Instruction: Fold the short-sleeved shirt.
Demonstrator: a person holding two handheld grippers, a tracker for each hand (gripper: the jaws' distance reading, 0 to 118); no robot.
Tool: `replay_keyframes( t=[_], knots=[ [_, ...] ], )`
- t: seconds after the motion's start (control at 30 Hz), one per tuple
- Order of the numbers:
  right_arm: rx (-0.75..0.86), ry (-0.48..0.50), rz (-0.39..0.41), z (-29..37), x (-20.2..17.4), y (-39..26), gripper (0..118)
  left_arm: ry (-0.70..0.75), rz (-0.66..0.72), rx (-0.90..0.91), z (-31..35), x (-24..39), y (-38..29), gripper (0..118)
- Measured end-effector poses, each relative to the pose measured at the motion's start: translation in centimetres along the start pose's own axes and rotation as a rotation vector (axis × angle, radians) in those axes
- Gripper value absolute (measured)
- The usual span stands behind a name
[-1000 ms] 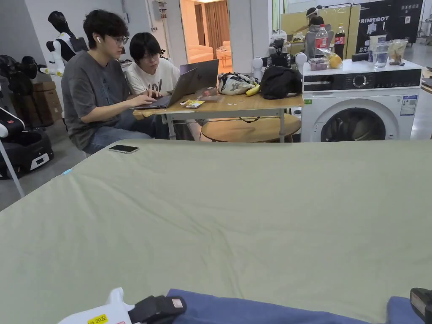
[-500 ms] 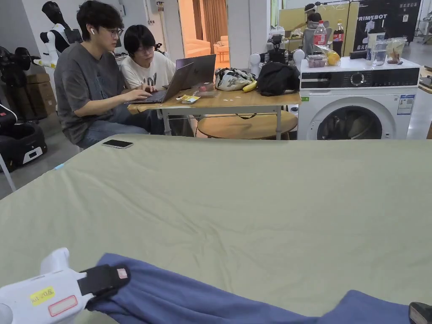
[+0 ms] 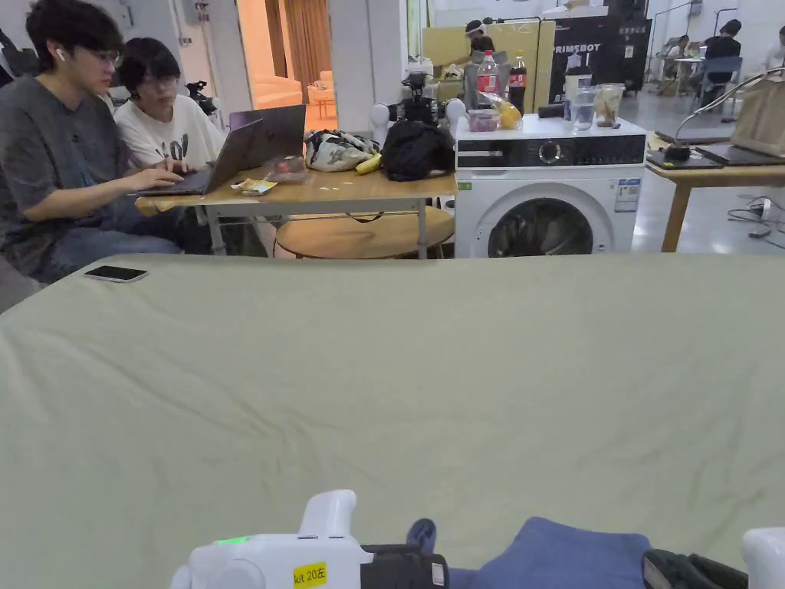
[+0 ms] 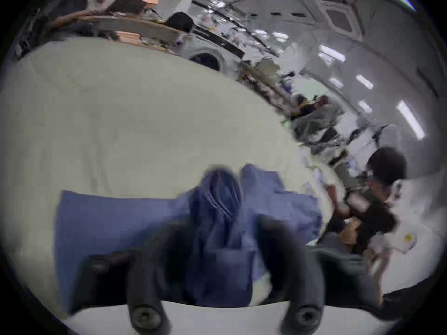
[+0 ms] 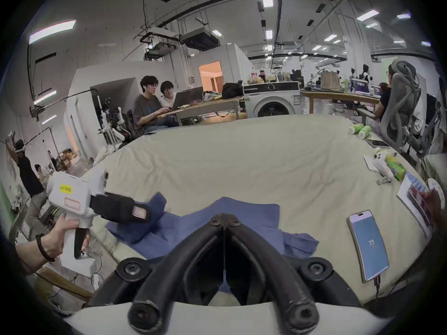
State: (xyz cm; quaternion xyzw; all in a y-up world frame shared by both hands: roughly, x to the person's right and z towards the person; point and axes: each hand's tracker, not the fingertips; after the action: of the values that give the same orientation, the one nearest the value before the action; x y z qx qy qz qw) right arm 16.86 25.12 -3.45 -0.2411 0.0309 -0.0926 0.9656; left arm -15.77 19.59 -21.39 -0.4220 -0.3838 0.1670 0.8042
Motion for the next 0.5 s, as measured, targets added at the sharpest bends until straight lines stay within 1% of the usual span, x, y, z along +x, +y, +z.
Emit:
replay_keyframes(
  t=[0.03, 0.07, 0.1, 0.13, 0.17, 0.23, 0.3, 0.37, 0.43, 0.47, 0.5],
  knots=[
    [-0.004, -0.010, -0.005, 0.0, 0.4, -0.2, 0, -0.067, 0.039, 0.044, 0.6, -0.1, 0.1, 68],
    [-0.006, -0.016, -0.019, 0.1, 0.9, -0.3, 0, -0.100, 0.067, 0.113, 1.7, -0.2, 0.3, 63],
    [-0.007, -0.019, -0.037, 0.2, 1.2, -0.4, 0, -0.097, 0.087, 0.145, 2.3, -0.4, 0.6, 43],
    [-0.007, -0.015, -0.064, 0.2, 1.5, -0.5, 0, -0.079, 0.108, 0.186, 3.3, -0.6, 0.8, 13],
    [0.000, -0.009, -0.091, 0.3, 1.8, -0.6, 0, -0.050, 0.136, 0.225, 3.8, -0.9, 0.6, 0],
    [0.002, 0.002, -0.121, 0.2, 2.2, -0.8, 0, -0.021, 0.155, 0.187, 3.4, -1.7, 0.3, 0],
    [0.001, 0.004, -0.133, 0.1, 2.3, -0.9, 0, 0.002, 0.160, 0.126, 1.4, -1.7, -0.8, 0],
    [-0.005, 0.009, -0.129, 0.0, 2.1, -1.1, 0, -0.018, 0.144, 0.020, -1.4, -1.4, -2.1, 0],
    [-0.013, 0.008, -0.117, 0.0, 1.7, -1.4, 0, 0.043, 0.119, -0.089, -5.2, -0.9, -3.3, 0],
    [-0.018, 0.010, -0.110, 0.1, 1.5, -1.5, 0, 0.043, 0.111, -0.095, -6.1, -0.7, -3.9, 0],
    [-0.019, 0.011, -0.105, 0.2, 1.4, -1.6, 0, 0.006, 0.116, -0.050, -5.9, -0.6, -3.9, 0]
  ],
)
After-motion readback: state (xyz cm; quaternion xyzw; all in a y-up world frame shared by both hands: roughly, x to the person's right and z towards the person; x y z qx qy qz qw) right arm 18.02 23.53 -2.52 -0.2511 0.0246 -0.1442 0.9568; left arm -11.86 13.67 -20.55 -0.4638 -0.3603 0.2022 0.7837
